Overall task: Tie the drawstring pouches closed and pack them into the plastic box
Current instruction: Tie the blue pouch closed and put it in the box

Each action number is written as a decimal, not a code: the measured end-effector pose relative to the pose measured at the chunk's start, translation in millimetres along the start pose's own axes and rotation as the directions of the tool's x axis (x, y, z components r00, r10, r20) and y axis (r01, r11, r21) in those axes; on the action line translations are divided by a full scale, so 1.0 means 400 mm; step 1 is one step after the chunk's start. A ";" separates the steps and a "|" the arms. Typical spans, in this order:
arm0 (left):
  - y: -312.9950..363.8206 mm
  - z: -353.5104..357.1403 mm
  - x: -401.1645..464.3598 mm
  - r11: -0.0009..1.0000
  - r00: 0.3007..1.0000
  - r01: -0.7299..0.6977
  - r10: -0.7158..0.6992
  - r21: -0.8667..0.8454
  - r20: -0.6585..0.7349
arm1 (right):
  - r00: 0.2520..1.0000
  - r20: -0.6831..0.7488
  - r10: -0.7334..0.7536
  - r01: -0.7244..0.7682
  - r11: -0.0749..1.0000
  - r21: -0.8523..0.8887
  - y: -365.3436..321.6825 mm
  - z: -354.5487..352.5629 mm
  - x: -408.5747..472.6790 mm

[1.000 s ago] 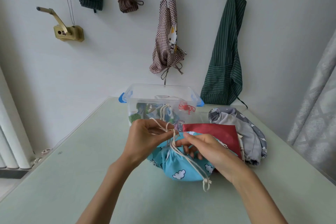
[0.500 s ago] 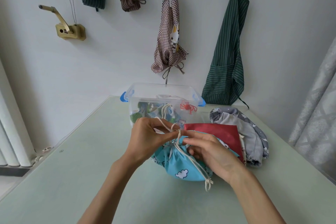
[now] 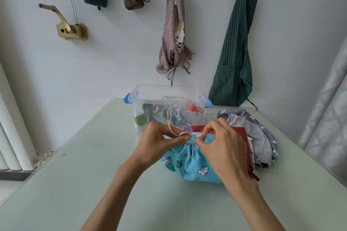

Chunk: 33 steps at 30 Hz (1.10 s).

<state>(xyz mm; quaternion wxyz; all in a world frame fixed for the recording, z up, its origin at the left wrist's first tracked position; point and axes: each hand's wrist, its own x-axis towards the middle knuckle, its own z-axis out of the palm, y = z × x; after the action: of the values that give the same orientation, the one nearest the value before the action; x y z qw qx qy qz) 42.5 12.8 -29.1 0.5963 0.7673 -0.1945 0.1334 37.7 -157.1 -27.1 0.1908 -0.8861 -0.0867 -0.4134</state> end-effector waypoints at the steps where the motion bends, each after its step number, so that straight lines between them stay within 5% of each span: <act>1: 0.002 0.005 0.001 1.000 1.000 0.002 -0.002 -0.011 0.005 | 0.999 -0.020 0.030 -0.030 1.000 0.005 -0.002 -0.001 0.001; 3: 0.005 0.014 0.002 1.000 1.000 -0.001 0.001 -0.008 0.031 | 0.989 0.048 0.143 -0.146 0.987 0.063 -0.004 0.006 -0.003; 6: -0.008 0.014 0.003 0.999 0.999 -0.019 0.017 0.051 0.031 | 0.868 0.418 0.267 -0.421 0.843 0.335 0.030 0.016 -0.001; 8: -0.020 0.009 0.003 0.997 1.000 -0.005 0.004 0.083 0.005 | 0.696 0.672 0.252 -0.685 0.511 0.519 0.043 0.005 0.015; 10: -0.026 0.010 0.004 0.998 0.999 0.027 -0.029 0.064 0.017 | 0.552 0.826 0.119 -0.833 0.040 0.551 0.050 -0.006 0.025; 12: -0.019 0.016 0.002 0.998 0.998 0.057 -0.057 0.010 0.029 | 0.547 0.836 -0.038 -0.820 -0.226 0.526 0.053 -0.015 0.030; 14: -0.009 0.021 0.001 0.995 0.997 0.083 -0.083 -0.063 0.011 | 0.621 0.779 -0.092 -0.765 -0.288 0.576 0.055 -0.017 0.031; 17: 0.003 0.014 -0.002 0.984 0.991 0.119 -0.126 -0.131 -0.042 | 0.674 0.733 0.091 -0.711 -0.187 0.678 0.075 -0.028 0.039; 20: 0.000 -0.001 0.004 0.979 0.981 0.170 -0.179 -0.115 -0.073 | 0.754 0.596 0.275 -0.656 0.325 0.681 0.095 -0.058 0.053; 22: -0.004 -0.013 0.007 0.975 0.973 0.201 -0.209 -0.090 -0.093 | 0.804 0.502 0.319 -0.589 0.545 0.596 0.118 -0.069 0.055; 29: 0.004 -0.036 0.014 0.969 0.918 0.222 -0.246 -0.112 -0.311 | 0.748 0.503 0.433 -0.612 0.743 0.270 0.173 -0.084 0.054; 33: 0.014 -0.031 0.017 0.979 0.944 0.202 -0.192 0.013 -0.269 | 0.653 0.621 0.433 -0.522 0.852 -0.044 0.163 -0.085 0.044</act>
<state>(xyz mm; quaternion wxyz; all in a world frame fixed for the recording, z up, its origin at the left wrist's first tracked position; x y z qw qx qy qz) 46.5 22.7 -18.1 0.6119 0.7697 -0.0320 0.1791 45.7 -230.5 -11.1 0.3155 -0.9462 0.0647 -0.0326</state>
